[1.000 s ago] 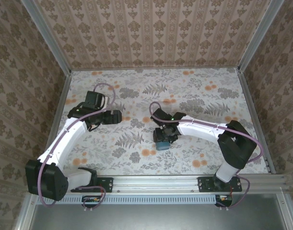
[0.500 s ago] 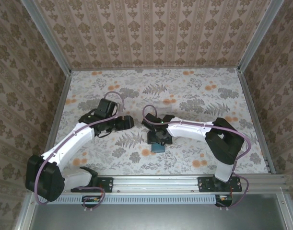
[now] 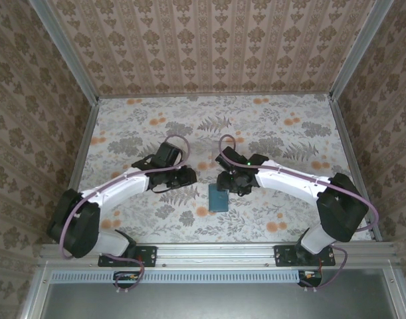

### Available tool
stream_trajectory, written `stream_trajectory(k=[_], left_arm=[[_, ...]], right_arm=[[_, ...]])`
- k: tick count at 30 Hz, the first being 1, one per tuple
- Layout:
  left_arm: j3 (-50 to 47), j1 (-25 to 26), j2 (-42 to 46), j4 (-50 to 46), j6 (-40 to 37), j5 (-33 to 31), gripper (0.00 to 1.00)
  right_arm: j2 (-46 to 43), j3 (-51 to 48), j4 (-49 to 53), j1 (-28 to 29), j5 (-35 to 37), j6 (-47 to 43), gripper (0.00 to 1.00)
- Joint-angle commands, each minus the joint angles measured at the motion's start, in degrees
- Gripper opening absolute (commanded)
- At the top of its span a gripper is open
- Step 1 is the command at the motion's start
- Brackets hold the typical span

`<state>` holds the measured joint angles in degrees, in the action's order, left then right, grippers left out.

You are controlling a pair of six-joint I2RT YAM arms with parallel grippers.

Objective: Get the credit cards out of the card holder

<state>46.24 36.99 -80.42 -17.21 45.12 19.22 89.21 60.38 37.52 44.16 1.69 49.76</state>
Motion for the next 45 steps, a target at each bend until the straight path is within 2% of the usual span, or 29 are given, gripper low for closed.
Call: stream_trajectory(k=[1,6,12,16,31,45], left_arm=[[-0.3,1.4,-3.2,7.8,3.2,4.9,0.16],[0.2,3.2,-7.6,11.6,4.4,7.9,0.06],[-2.9,3.6,-10.7,18.6,7.4,11.7,0.0],[-4.3,3.6,-12.4,22.1,8.9,13.2,0.0],[-5.1,3.3,-15.5,20.9,8.3,13.2,0.0],[-5.4,1.8,-17.0,15.9,4.8,11.2,0.0]], right_arm=[[-0.9,-1.8,-1.8,-0.4,-4.6,-0.2,0.59],[0.7,-1.8,-3.0,-0.3,-7.1,-0.8,0.56],[3.1,-0.9,-3.8,-0.4,-8.6,-1.2,0.53],[4.9,-0.3,-3.4,-0.2,-8.7,-1.8,0.53],[11.3,3.5,-2.2,1.1,-8.2,-3.4,0.57],[9.9,3.5,4.3,1.5,0.1,-4.3,0.5]])
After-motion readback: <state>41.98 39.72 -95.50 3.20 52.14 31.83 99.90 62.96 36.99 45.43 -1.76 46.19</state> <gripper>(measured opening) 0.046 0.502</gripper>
